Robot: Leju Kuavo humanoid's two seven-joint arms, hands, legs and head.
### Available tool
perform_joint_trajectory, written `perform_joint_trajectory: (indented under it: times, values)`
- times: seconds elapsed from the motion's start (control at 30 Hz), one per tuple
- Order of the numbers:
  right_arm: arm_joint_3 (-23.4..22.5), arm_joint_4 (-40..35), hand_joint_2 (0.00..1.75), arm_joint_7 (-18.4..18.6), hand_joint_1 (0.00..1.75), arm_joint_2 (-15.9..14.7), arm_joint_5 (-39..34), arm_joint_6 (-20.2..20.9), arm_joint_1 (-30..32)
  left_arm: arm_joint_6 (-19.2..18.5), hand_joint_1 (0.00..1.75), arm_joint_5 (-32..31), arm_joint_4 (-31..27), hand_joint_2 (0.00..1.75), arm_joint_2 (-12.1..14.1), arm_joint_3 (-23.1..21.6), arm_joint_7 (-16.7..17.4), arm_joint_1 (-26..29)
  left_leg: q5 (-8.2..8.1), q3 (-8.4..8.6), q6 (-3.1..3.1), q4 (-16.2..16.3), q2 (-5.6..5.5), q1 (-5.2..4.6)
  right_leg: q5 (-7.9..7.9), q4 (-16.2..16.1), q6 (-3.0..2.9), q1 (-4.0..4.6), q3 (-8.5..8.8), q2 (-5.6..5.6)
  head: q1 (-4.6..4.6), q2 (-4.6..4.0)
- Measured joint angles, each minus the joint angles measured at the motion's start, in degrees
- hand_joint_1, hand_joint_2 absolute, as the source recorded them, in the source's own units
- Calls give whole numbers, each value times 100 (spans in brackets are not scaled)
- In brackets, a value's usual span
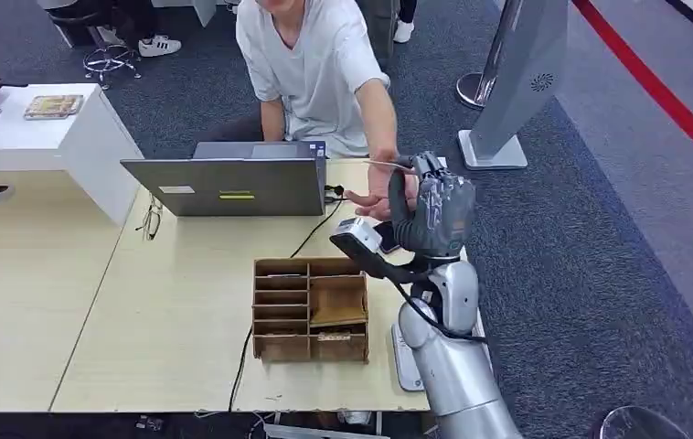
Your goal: Pass the card to the sensor for recognition and then transmit it.
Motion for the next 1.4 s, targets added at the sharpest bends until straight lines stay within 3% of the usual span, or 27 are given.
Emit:
perform_joint_trajectory:
  times: [0.13, 0.17, 0.2, 0.23, 0.27, 0.4, 0.6, 1.03, 1.4]
  values:
    - [-118, 567, 175, 142, 175, 46, 225, -13, -258, 76, 0, 9, -76, 0, 22, -164, 59, -89, 2, 0, 2, 0, -2, 0, 2, 0, -1, 0, 1, -2, 0, 0]
    - [-118, 683, 175, 218, 154, 46, 284, -13, -288, 94, 0, 17, -103, 0, 24, -190, 65, -99, 2, 0, 2, 0, -2, 0, 2, 0, -1, 0, 1, -2, -2, 0]
    - [-118, 780, 175, 278, 0, 46, 319, -13, -312, 109, 0, 24, -111, 0, 31, -216, 68, -108, 2, 0, 2, 0, -2, 0, 2, 0, -1, 0, 0, -2, 0, 0]
    - [-120, 890, 175, 360, 0, 44, 342, -13, -334, 118, 0, 33, -118, 0, 33, -247, 76, -119, 2, -1, 2, 0, -1, 0, 2, 0, -1, 0, 0, -1, 0, 0]
    - [-116, 1010, 0, 503, 0, 44, 391, -15, -364, 127, 0, 44, -133, 0, 35, -271, 94, -130, 2, -1, 2, 0, -1, 0, 2, 0, -1, 0, 0, -1, 0, 0]
    - [55, 1611, 0, 1095, 0, -16, 378, -28, -599, 140, 0, 52, -162, 0, 55, -317, 144, -156, 2, 2, 2, 0, 4, 0, 2, 0, -1, 0, -2, 5, 0, 0]
    - [311, 1868, 0, 1298, 0, -131, 378, -33, -632, 142, 0, 57, -175, 0, 57, -356, 159, -162, 2, 0, 2, 0, 2, 0, 2, 0, -1, 0, -4, 3, -2, 0]
    - [520, 1936, 0, 1252, 0, -249, 314, -35, -636, 144, 0, 59, -192, 0, 63, -402, 168, -179, 2, -3, 2, 0, 2, 0, 2, 0, -1, 0, -7, 4, 0, 0]
    - [737, 1492, 0, 1095, 0, -286, 58, -35, -622, 103, 0, 59, -194, 0, 87, -400, 131, -174, 2, -4, 2, 0, 2, 0, 2, 0, -1, 0, -8, 4, -2, 0]
